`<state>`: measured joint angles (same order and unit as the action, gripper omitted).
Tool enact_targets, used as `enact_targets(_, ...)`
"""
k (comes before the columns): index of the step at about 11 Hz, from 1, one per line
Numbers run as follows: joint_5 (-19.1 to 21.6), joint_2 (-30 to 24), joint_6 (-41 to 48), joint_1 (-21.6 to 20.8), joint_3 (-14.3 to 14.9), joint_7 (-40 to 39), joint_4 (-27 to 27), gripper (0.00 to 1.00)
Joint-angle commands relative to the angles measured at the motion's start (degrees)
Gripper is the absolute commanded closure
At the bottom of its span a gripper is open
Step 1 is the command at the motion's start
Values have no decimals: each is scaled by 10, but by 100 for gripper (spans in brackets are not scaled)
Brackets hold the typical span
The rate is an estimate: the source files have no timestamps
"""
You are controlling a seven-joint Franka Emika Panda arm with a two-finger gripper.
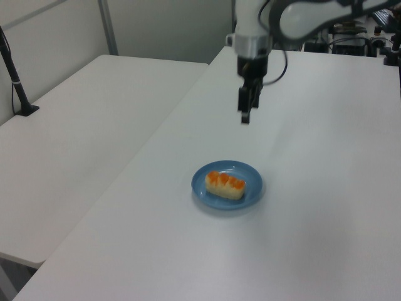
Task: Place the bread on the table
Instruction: 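Lower the gripper over the glazed bread roll on the blue plate, then close the gripper on the bread roll and lift it off the plate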
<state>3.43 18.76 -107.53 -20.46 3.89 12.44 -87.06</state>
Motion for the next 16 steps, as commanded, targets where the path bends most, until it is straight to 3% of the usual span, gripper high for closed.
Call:
enact_targets(1, -7, 78, -56, -55, 19, 72, 19, 0)
enact_targets(4, -43, 136, -112, -84, 19, 101, 19, 0)
enact_targets(6, -69, 155, -120, -88, 19, 115, 19, 15)
enact_targets(8, -70, 155, -156, -95, 18, 127, 12, 53)
enact_targets(10, -68, 148, -160, -95, 18, 137, 12, 79)
enact_targets(11, -65, 136, -160, -94, 18, 137, 12, 84)
enact_targets(14, -62, 64, -136, -79, 19, 115, -15, 84)
enact_targets(16, -55, -32, -68, -44, 17, -14, -102, 83)
